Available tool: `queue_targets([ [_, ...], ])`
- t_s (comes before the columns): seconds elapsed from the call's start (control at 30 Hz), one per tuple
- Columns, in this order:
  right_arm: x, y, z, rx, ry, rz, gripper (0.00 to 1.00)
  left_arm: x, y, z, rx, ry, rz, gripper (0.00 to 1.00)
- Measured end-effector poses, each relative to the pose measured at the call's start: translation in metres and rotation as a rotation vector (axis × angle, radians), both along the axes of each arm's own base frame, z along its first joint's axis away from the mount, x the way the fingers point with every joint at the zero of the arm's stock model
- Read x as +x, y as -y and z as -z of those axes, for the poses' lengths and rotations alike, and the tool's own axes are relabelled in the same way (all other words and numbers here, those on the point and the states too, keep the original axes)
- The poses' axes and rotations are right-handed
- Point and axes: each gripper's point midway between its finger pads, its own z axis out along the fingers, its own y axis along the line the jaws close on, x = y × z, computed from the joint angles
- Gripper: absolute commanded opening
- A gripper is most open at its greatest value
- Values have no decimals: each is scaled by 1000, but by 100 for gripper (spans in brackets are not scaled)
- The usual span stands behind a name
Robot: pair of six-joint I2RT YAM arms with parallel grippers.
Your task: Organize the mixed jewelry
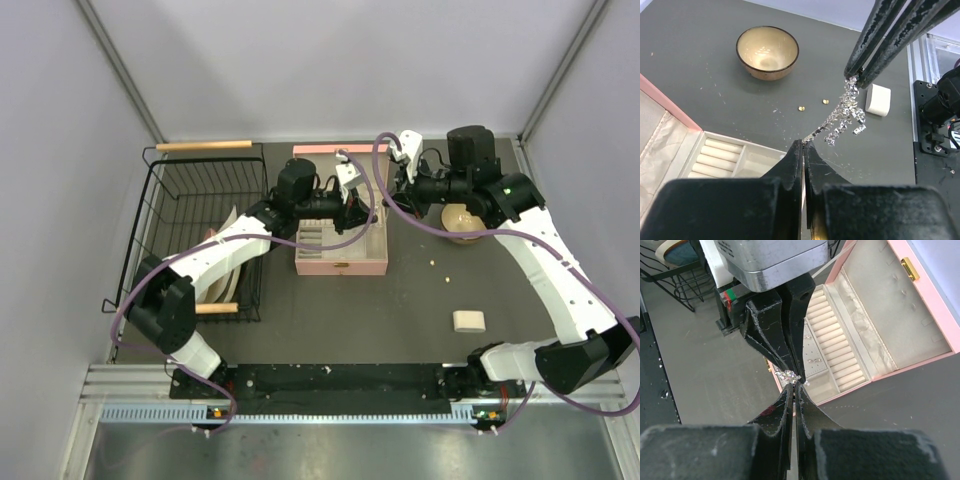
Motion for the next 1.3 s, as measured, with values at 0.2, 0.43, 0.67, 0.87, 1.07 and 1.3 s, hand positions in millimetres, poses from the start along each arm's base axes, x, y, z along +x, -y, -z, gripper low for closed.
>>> queue_targets([
  [0.2,4,3,6,-18,5,19,0,2,-1,2,9,14,-4,0],
  [0.43,14,9,22,-62,5,70,0,11,-9,2,17,14,-44,0],
  [0.67,31,9,24,-71,34,106,0,26,-22,0,19,20,-98,0],
  [0.87,53,3,36,-77,31,135,0,45,-37,-1,30,28,-173,0],
  [1.07,81,-7,59,-91,11,170,0,74,-60,-16,35,64,-275,0],
  [1.3,115,-22,53,-62,63,215,0,103,-76,-28,43,108,-351,0],
])
